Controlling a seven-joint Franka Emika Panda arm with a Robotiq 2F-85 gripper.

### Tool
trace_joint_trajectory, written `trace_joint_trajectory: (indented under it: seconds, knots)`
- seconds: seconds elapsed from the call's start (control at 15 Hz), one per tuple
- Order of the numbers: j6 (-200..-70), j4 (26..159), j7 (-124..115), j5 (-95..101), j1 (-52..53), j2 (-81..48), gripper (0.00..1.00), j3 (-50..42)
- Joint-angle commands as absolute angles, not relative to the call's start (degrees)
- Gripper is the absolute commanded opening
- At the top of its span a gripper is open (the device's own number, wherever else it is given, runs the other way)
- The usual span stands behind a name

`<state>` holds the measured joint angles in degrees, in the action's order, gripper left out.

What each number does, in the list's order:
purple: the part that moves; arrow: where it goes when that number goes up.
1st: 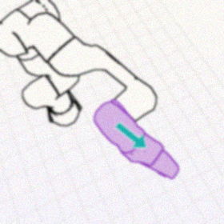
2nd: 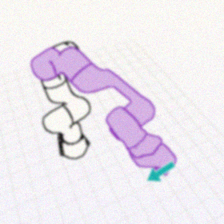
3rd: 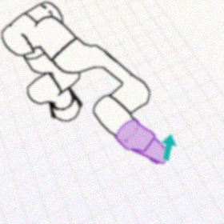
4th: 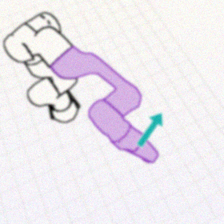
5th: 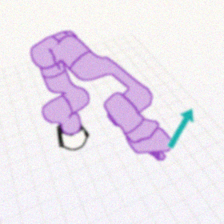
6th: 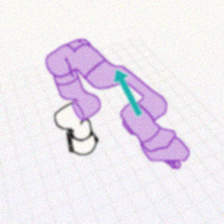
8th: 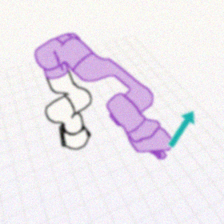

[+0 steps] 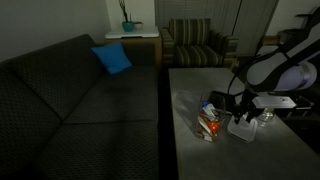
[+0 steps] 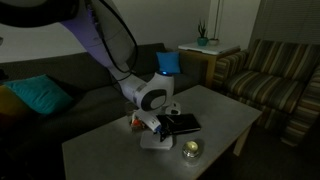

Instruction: Press the button atop the lid and then put the lid on the table

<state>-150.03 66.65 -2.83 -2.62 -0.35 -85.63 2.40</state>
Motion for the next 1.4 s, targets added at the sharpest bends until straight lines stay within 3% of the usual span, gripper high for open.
trace_joint_trajectory:
  seconds: [0.0, 0.07, 0.13, 0.33, 1.33]
  knots:
    - [-149.99, 66.97, -5.13, -3.06, 1.15, -85.62, 0.28, 0.98]
    - [-150.13, 66.95, -5.23, -2.93, 1.30, -85.62, 0.59, 0.90]
    - [-150.03, 66.59, -5.45, -2.81, 1.57, -85.62, 0.79, 0.74]
    - [-150.18, 64.97, -5.24, -2.82, 1.72, -85.62, 0.99, 1.09]
    - [-149.55, 65.85, -7.24, -1.11, 5.23, -74.66, 1.00, -1.56]
